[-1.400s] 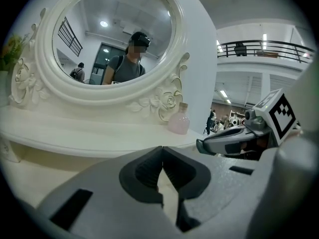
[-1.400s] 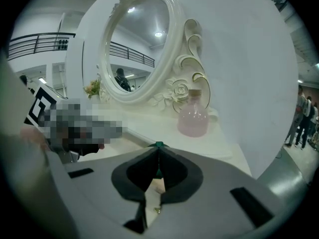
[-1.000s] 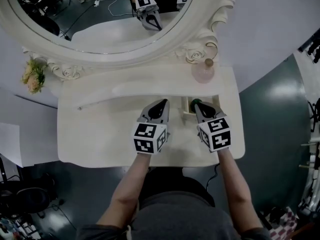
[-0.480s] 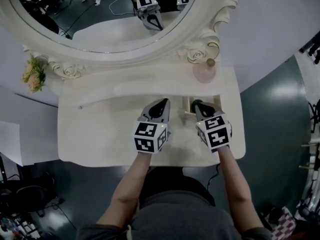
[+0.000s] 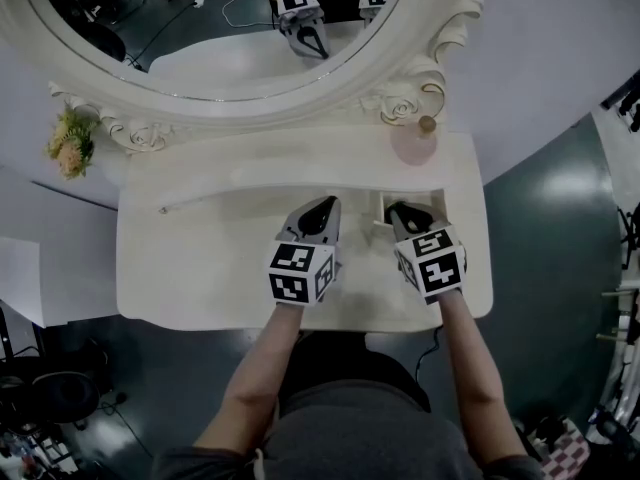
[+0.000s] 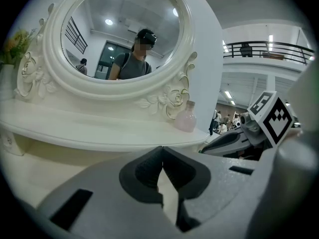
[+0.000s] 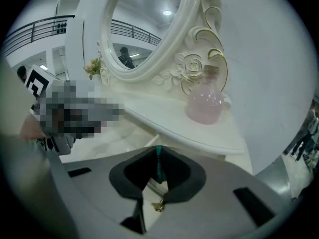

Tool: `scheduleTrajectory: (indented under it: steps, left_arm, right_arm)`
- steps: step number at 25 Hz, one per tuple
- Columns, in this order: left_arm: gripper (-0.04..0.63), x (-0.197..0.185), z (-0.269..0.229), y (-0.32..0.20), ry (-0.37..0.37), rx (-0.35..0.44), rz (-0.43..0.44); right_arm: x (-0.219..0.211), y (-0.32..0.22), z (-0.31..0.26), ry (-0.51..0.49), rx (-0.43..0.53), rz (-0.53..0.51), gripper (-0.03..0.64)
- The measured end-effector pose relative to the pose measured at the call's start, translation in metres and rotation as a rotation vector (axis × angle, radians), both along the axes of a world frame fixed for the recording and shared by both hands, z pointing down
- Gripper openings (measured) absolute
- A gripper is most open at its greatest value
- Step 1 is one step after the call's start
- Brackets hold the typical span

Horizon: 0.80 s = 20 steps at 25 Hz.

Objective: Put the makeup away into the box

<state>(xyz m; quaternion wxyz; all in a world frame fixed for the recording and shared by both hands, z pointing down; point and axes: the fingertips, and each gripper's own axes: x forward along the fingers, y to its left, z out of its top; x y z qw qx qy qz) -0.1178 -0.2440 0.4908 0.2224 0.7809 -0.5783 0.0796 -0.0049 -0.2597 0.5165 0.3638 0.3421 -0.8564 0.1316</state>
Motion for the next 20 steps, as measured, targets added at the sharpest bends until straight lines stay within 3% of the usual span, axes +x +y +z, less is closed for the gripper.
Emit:
scheduleTrajectory:
  steps: [9,20]
  left_arm:
    - [0.006,-0.002,0.0,0.002,0.0,0.001,-0.006]
    - [0.006,0.002,-0.006,0.007,-0.012,0.014,0.003]
  right_arm:
    - [0.001,0.002,-0.003,-0.055,-0.004,0.019,0.083]
    - [0.017,0.008,-0.034,-0.209,0.079,0.125,0.08]
